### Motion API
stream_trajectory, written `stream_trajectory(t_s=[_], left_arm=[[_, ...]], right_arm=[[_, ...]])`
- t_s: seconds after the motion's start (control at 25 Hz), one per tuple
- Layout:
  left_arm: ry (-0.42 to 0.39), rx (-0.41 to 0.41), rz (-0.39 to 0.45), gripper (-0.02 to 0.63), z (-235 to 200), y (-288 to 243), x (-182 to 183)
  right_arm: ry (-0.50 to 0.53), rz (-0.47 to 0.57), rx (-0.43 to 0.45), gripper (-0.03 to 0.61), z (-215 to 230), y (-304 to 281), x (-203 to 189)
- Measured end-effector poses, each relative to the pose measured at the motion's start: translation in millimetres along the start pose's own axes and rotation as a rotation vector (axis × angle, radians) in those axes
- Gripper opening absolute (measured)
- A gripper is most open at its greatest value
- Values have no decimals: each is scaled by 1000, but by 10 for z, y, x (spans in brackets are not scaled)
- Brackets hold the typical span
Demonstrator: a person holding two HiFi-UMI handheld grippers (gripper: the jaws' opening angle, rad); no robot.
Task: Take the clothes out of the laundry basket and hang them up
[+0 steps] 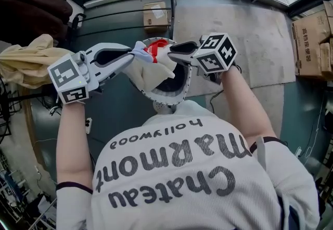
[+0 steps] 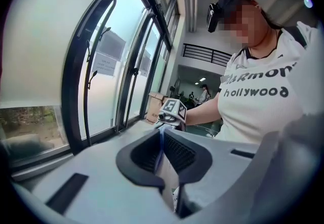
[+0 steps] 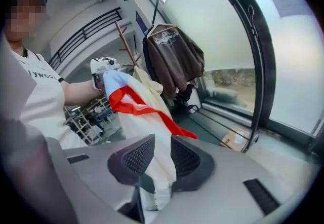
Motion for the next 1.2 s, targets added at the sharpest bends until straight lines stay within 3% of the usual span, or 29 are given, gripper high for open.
stream_trajectory(t_s=[0.08, 0.16, 0.48, 0.52, 0.56, 0.68, 0.8, 0.84, 0.92, 1.12, 1.2], left_arm=[[4, -23, 21, 29, 74, 16, 43], [-3, -58, 27, 29, 169, 15, 74], [-37, -161, 2, 29, 324, 44, 113], [-35, -150, 2, 29, 300, 51, 86], [-30, -130, 0, 29, 262, 63, 44], [16, -18, -10, 31, 75, 146, -172], [123, 111, 32, 40, -148, 240, -402], [156, 148, 57, 64, -214, 253, -458], [198, 200, 98, 188, -312, 238, -541], [106, 244, 91, 225, -303, 44, -541], [49, 261, 88, 235, -297, -21, -483]], right_arm=[[41, 11, -41, 129, 61, 65, 82], [91, 0, -23, 169, 21, 3, 132], [348, -104, 135, 185, -303, -446, 221], [349, -110, 143, 135, -309, -468, 211], [337, -106, 142, 45, -299, -472, 219], [253, -26, 102, 32, -234, -359, 372], [193, 91, 66, 31, -231, -126, 631], [187, 132, 64, 31, -257, -46, 739], [206, 185, 61, 31, -334, 71, 941], [341, 169, 29, 31, -567, 147, 1232], [370, 182, 61, 31, -703, 168, 1317]])
Point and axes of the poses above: the fingertips, and each gripper's own axes: y backward along the fingers, z to its right, x out of its top, the point moved 1 cm from there along y, backward along the fingers, and after that the axes turned 9 degrees about x, right-handed, at the moved point
